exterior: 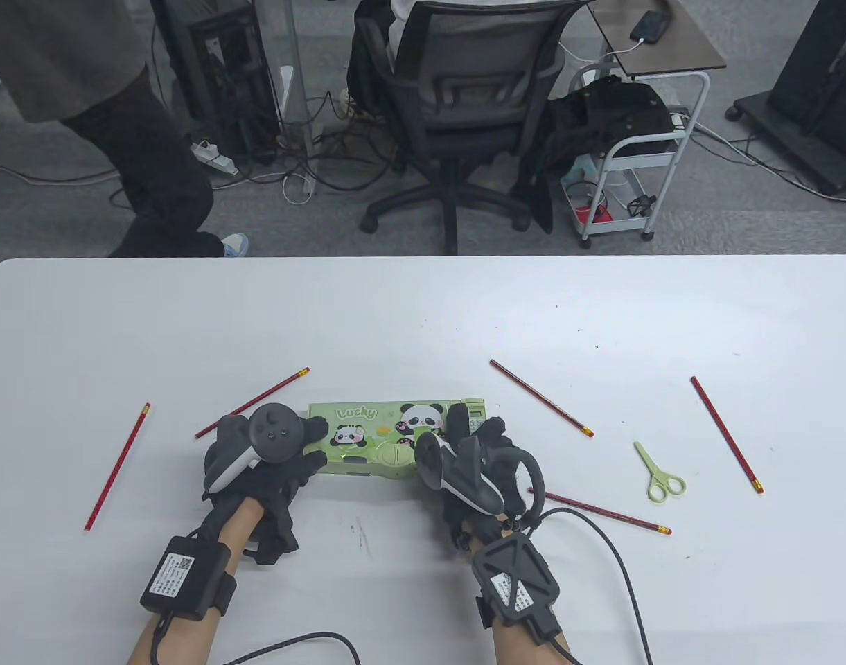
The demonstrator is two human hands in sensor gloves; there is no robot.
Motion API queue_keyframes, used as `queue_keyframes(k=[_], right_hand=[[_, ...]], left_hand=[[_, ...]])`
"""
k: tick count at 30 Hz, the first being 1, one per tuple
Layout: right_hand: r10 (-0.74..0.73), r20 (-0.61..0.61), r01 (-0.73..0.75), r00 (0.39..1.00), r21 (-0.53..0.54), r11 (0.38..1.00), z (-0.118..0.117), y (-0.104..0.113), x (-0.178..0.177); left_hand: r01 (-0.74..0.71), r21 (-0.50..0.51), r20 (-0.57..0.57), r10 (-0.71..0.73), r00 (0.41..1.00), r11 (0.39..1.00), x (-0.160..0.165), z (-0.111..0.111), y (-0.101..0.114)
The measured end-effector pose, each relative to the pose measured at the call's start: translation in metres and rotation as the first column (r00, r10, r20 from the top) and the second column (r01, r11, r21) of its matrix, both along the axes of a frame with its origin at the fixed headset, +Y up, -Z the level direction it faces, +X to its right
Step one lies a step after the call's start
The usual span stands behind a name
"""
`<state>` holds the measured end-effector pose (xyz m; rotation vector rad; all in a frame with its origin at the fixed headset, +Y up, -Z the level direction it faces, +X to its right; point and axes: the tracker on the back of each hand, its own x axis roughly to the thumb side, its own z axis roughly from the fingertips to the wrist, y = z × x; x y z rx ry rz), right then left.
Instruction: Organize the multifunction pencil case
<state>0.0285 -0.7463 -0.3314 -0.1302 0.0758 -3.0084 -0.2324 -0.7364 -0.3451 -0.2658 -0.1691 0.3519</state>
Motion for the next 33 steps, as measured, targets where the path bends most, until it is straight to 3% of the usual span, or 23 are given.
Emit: queue_keyframes(k=[6, 11, 19, 22, 27, 33], right_hand=[[-0.022, -0.016, 0.022, 1.0, -0.024, 0.999, -0.005, 0.005, 0.006], [-0.156, -0.064, 0.148, 0.986, -0.105, 0.983, -0.008, 0.009, 0.023], [-0.449, -0.021, 0.435, 0.893, -0.204, 0.877, -0.006, 0.005, 0.05], [-0.503, -0.002, 0.491, 0.864, -0.217, 0.844, -0.006, 0.006, 0.057], [-0.542, 0.02, 0.535, 0.84, -0.2, 0.821, -0.01, 0.005, 0.063], [-0.514, 0.017, 0.507, 0.857, -0.194, 0.84, -0.011, 0.007, 0.062]], left_hand=[[-0.01, -0.002, 0.008, 0.01, 1.0, 1.0, 0.0, 0.0, 0.0], [-0.009, -0.047, 0.025, 0.011, 1.0, 0.999, 0.004, -0.001, 0.003], [0.082, -0.074, -0.023, -0.084, 0.996, 0.994, 0.018, 0.002, 0.01], [0.126, -0.143, -0.067, -0.137, 0.988, 0.982, 0.029, -0.002, 0.012], [0.157, -0.405, -0.165, -0.241, 0.956, 0.901, 0.065, -0.019, 0.013], [0.402, -0.482, -0.11, -0.509, 0.854, 0.778, 0.098, -0.03, 0.014]])
